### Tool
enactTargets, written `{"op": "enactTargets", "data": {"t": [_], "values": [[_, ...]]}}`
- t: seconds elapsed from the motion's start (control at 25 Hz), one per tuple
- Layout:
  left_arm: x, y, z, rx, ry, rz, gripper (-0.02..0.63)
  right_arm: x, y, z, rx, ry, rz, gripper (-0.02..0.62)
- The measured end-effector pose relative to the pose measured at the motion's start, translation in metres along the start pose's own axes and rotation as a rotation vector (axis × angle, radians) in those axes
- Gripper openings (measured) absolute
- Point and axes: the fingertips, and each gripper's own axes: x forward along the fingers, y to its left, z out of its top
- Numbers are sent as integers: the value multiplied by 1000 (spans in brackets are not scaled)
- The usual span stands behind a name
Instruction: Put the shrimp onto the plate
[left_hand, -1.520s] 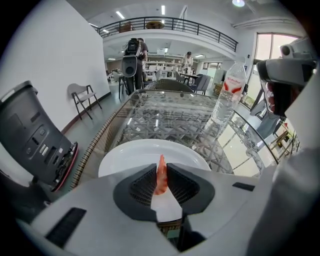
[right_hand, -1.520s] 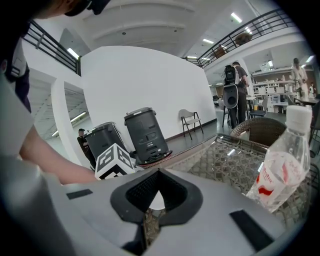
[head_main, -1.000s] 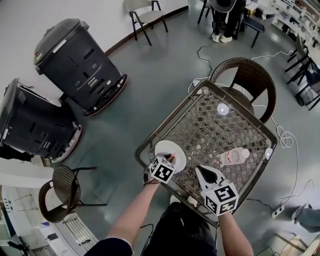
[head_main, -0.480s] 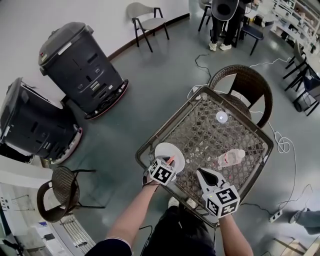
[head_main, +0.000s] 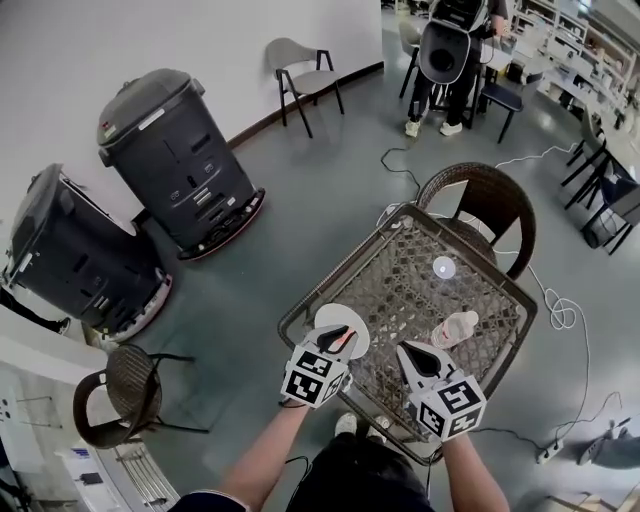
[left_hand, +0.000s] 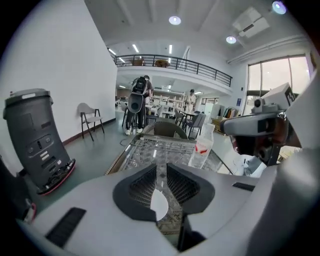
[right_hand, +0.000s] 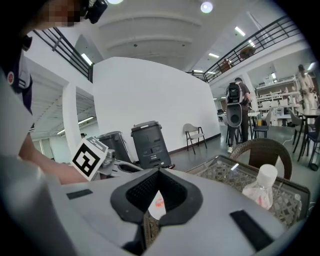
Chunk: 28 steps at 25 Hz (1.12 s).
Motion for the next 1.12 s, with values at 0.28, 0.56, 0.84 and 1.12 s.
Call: {"op": "enactTargets", "data": {"t": [0.28, 0.56, 0.84, 1.12], "values": [[-60, -36, 54, 14, -150, -36, 37, -15, 28, 49, -74, -94, 59, 5], [-113, -72, 101, 67, -301, -54, 9, -36, 55, 87, -139, -188, 103, 5], [-135, -85, 112, 79, -356, -47, 9, -41, 73, 104, -175, -237, 121, 5], [-141, -85, 118, 78, -380, -38, 9, -45, 77, 111, -187, -259, 127, 5]]}}
